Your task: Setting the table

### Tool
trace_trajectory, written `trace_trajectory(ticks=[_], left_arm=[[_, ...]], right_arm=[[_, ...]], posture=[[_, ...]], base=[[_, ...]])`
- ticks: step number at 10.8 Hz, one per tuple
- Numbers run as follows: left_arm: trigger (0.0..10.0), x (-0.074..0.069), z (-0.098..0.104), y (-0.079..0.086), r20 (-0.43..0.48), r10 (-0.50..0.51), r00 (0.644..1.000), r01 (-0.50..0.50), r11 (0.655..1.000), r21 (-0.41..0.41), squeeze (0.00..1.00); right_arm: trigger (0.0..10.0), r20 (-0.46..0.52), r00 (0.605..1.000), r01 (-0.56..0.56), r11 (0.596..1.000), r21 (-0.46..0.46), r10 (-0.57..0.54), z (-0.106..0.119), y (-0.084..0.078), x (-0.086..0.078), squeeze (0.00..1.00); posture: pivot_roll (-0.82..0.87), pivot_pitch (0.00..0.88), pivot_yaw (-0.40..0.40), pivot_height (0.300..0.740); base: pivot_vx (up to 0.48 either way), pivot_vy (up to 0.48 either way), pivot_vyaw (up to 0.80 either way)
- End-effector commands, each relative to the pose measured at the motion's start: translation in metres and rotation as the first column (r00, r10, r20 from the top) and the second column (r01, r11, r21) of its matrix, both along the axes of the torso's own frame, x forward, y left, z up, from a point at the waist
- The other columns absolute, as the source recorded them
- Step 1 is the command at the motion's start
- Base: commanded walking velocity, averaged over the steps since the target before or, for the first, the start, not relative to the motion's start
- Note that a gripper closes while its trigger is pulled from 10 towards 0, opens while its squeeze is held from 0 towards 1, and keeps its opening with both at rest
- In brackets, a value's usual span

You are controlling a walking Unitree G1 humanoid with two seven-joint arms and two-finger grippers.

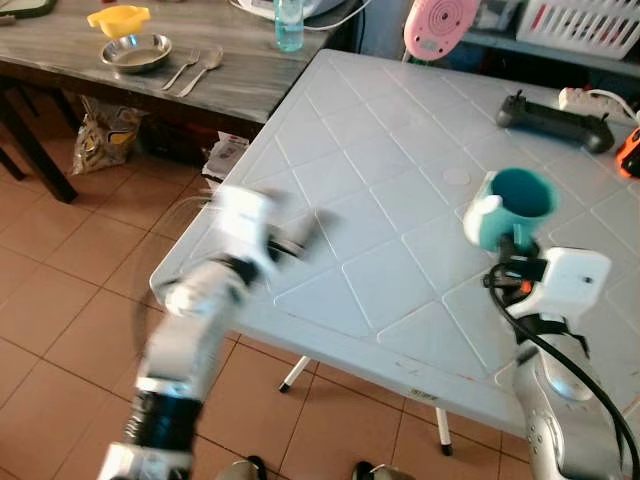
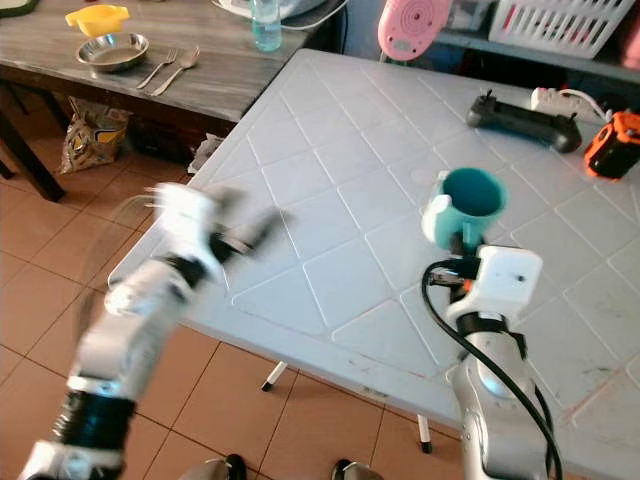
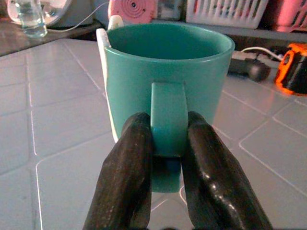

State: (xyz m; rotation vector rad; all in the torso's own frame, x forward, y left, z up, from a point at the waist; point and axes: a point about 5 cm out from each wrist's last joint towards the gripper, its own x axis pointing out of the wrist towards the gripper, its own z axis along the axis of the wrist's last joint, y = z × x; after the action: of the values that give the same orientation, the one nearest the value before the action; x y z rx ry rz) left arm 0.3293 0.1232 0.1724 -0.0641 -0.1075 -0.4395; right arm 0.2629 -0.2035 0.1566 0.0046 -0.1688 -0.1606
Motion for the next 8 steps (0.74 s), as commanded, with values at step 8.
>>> trace_trajectory(ticks=[8], left_arm=[[10.0, 0.016, -0.009, 0.016, -0.033, 0.165, 0.986, -0.165, 0.986, 0.026, 0.0]], right_arm=[[10.0, 0.014, 0.996, 0.084, 0.996, -0.002, -0.084, 0.01, -0.003, -0.015, 0.0]], posture=[[0.12, 0.106, -0.03, 0.74]], base=[[0.0, 0.115, -0.28]])
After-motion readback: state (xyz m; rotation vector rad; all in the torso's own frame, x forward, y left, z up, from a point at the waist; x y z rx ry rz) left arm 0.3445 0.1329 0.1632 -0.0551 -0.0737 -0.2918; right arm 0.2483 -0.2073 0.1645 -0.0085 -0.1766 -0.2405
